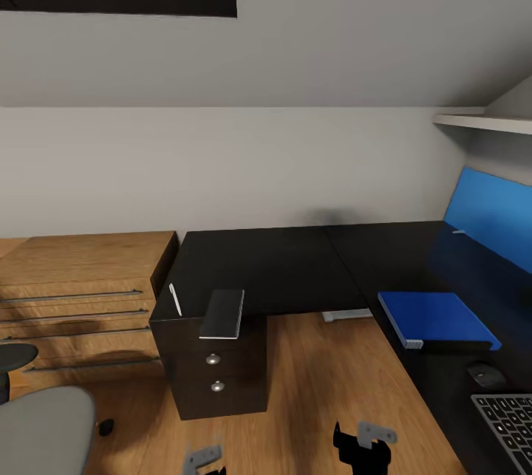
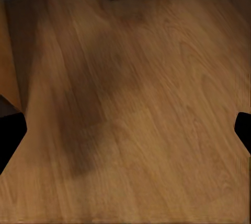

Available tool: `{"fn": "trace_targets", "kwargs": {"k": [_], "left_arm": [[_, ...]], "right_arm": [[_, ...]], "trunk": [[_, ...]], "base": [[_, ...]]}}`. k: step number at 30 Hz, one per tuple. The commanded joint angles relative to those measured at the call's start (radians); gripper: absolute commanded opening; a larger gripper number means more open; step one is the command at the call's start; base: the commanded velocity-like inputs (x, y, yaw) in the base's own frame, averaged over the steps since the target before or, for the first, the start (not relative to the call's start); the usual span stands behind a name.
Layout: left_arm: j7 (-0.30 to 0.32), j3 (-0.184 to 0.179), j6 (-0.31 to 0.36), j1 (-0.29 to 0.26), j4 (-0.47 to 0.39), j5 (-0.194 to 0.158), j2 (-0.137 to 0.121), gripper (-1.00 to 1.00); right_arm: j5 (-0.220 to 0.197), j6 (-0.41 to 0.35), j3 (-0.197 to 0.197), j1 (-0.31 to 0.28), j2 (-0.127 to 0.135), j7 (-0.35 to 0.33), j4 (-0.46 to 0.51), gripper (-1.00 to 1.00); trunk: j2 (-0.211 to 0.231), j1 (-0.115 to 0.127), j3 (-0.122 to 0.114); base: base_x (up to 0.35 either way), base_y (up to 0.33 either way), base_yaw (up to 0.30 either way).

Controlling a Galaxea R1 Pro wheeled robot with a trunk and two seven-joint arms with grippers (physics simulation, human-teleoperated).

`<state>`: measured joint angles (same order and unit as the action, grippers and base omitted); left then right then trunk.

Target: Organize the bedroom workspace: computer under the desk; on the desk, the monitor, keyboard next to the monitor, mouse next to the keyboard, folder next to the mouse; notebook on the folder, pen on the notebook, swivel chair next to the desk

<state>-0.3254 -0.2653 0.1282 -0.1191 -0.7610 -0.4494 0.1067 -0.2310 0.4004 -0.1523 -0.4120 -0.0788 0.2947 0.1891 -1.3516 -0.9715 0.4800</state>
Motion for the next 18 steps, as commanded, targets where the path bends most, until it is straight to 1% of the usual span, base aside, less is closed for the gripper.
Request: {"fn": "trace_targets", "kwargs": {"k": [1,5,6,7,10,11,12,16,17,18], "left_arm": [[-0.007,-0.004,0.001,-0.001,0.014,-0.006,-0.004,1.00],[-0.004,-0.006,-0.020,-0.001,0.034,-0.004,-0.013,1.00],[-0.003,-0.008,-0.051,-0.001,0.039,-0.002,-0.016,1.00],[-0.002,-0.006,-0.097,-0.001,0.036,-0.002,-0.018,1.00],[0.000,-0.010,-0.170,-0.001,0.029,-0.002,-0.030,1.00],[0.000,-0.012,-0.185,-0.001,0.028,-0.002,-0.034,1.00],[0.000,-0.011,-0.190,-0.001,0.027,-0.002,-0.035,1.00],[-0.001,-0.011,-0.192,-0.001,0.028,-0.002,-0.036,1.00],[-0.001,-0.010,-0.192,-0.001,0.028,-0.003,-0.036,1.00],[-0.001,-0.009,-0.192,-0.001,0.028,-0.003,-0.036,1.00]], "right_arm": [[-0.008,0.003,-0.009,-0.001,0.000,0.005,-0.006,1.00],[-0.008,0.006,-0.009,-0.001,0.000,0.000,-0.012,1.00],[-0.008,0.008,-0.009,-0.001,0.000,-0.020,-0.013,1.00],[-0.008,0.009,-0.009,-0.001,0.000,-0.035,-0.014,1.00],[-0.010,0.012,-0.009,-0.001,-0.001,-0.044,-0.015,1.00],[-0.011,0.038,-0.009,-0.001,-0.001,-0.045,-0.016,1.00],[-0.010,0.064,-0.009,-0.001,-0.004,-0.046,-0.028,1.00],[-0.008,0.081,-0.009,-0.001,-0.010,-0.046,-0.039,1.00],[0.000,0.087,-0.010,-0.001,-0.019,-0.051,-0.044,1.00],[0.001,0.087,-0.010,-0.001,-0.019,-0.052,-0.045,1.00]], "trunk": [[-0.001,0.000,0.001],[-0.001,0.000,0.001],[-0.001,0.000,0.001],[-0.001,0.000,0.001],[-0.001,0.000,0.001],[-0.001,0.000,0.001],[-0.008,-0.004,0.004],[-0.036,-0.019,0.017],[-0.043,-0.023,0.020],[-0.050,-0.027,0.023]], "base": [[0.000,0.000,0.000],[0.000,0.000,0.000],[0.000,0.000,0.000],[0.000,0.000,0.000],[0.000,0.000,0.000],[0.000,0.000,0.143],[0.000,0.000,0.224],[0.000,0.000,0.254],[0.000,0.000,0.023],[0.000,0.000,0.019]]}}
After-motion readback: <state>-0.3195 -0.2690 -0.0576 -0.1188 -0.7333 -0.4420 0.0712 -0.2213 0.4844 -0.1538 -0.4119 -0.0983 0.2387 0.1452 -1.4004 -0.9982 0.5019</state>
